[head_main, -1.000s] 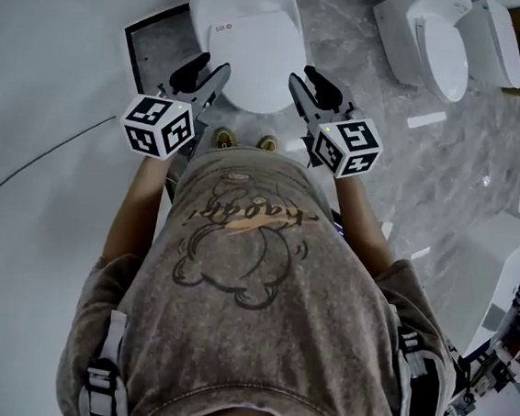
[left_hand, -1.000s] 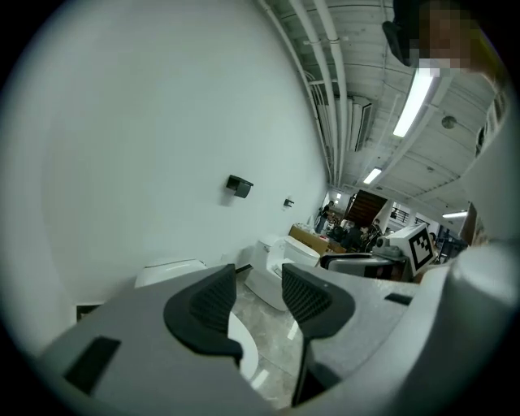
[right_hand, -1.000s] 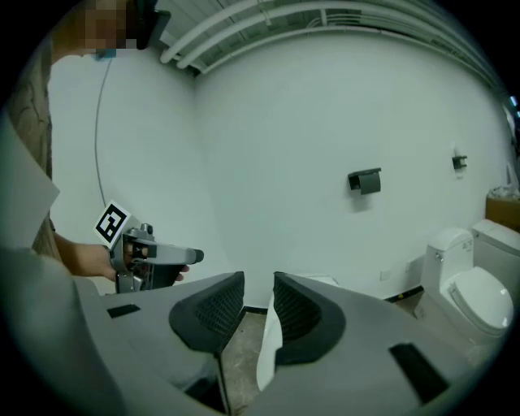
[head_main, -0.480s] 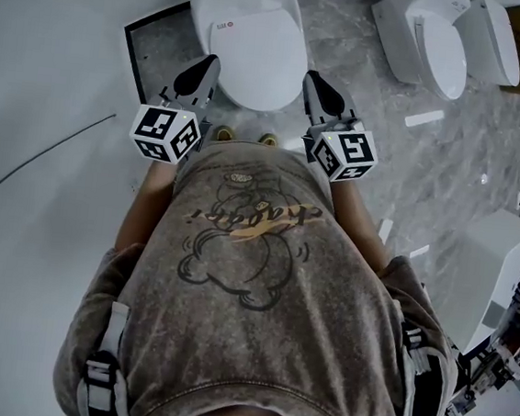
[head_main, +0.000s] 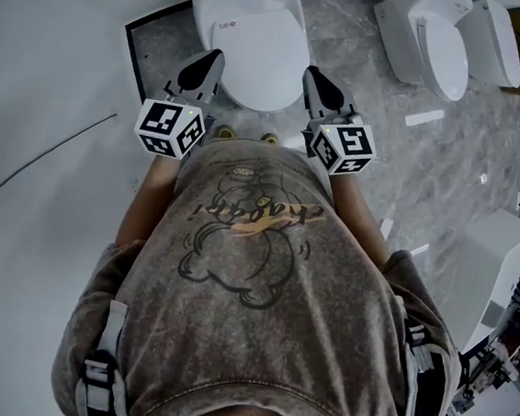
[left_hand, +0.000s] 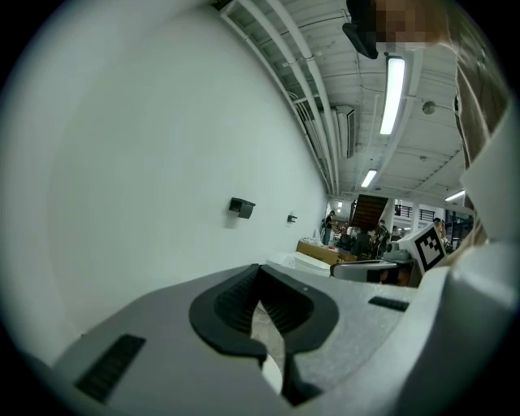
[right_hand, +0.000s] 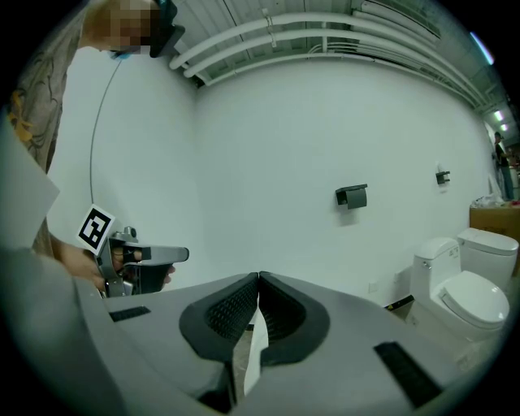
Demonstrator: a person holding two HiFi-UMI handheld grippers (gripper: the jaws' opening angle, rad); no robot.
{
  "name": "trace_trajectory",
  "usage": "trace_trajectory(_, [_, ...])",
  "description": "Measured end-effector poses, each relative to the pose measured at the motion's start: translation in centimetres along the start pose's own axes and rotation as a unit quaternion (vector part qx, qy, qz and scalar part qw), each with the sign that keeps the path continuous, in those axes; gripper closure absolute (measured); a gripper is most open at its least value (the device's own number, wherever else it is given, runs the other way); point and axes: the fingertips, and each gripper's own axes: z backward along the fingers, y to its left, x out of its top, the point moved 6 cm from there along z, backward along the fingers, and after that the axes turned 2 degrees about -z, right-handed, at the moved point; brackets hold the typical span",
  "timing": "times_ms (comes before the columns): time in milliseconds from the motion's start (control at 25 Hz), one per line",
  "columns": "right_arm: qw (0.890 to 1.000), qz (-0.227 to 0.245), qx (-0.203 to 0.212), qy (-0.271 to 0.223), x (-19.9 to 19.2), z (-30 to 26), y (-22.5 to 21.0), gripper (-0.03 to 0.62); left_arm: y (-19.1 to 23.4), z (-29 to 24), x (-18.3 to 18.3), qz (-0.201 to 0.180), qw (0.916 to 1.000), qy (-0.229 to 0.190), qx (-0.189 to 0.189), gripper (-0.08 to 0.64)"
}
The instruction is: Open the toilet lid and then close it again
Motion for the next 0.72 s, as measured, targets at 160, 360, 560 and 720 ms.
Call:
trace_trajectory(160, [1.000,-0.003,-0.001,0.000,0.26,-0.15,-0.17,0.565,0.04,-0.08,0.17,0.003,1.0000,0.005,0.001,0.551])
trace_trajectory(360, [1.000,-0.012,0.000,-0.002,0.40,-0.34,-0.25,0.565,0.20,-0.12,-0.01,0.005,0.9999,0.010,0.008,0.551])
trace_trajectory(560, [1.000,-0.014,0.000,-0.001,0.32,-0.33,-0.56,0.563,0.12,-0.42,-0.06,0.010,0.9998,0.010,0.014,0.551])
trace_trajectory(720, [1.000,-0.019,-0.002,-0.005,0.59,-0.39,-0.94,0.565,0.10,-0.72,-0.01,0.015,0.9997,0.009,0.019,0.551])
